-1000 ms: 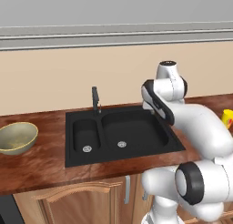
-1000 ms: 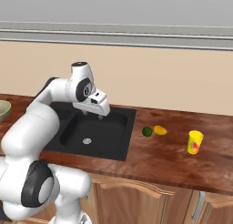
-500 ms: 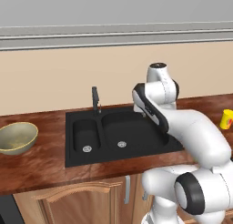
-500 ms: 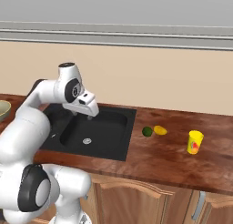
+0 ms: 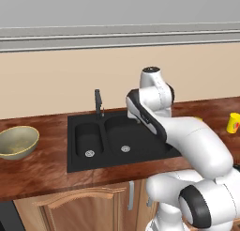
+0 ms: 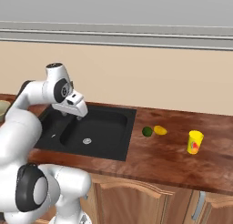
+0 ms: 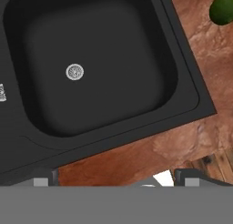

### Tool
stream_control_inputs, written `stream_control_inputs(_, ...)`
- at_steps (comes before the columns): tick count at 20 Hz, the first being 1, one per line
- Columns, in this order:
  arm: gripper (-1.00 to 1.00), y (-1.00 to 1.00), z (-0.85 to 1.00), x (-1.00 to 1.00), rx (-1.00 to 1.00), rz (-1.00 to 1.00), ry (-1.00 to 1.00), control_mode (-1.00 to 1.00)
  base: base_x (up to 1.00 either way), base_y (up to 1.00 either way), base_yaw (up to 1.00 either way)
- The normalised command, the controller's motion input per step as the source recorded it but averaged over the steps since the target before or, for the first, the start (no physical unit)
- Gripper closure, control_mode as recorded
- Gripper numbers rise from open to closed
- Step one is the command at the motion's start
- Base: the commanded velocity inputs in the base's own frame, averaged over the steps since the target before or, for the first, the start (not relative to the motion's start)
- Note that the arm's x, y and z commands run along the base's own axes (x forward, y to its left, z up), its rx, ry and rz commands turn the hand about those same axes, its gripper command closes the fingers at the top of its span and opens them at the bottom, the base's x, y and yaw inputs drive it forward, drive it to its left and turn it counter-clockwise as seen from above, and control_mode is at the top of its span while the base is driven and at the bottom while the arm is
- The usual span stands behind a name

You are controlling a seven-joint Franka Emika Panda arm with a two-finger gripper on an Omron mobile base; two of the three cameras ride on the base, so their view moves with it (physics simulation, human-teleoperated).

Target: Remove the lime and mango from the sink. Then move the bowl and cup from the counter to the sink for washing.

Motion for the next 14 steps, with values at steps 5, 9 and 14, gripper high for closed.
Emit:
stream_control_inputs(5, -1.0, 0.42, 0.0, -0.04, 0.0, 0.0, 0.01, -1.0, 0.0, 0.0, 0.0)
stream_control_inputs(9, -1.0, 0.42, 0.0, -0.02, 0.0, 0.0, 0.0, -1.0, 0.0, 0.0, 0.0)
stream_control_inputs(14, -1.0, 0.41, 0.0, -0.01, 0.02, 0.0, 0.0, -1.0, 0.0, 0.0, 0.0)
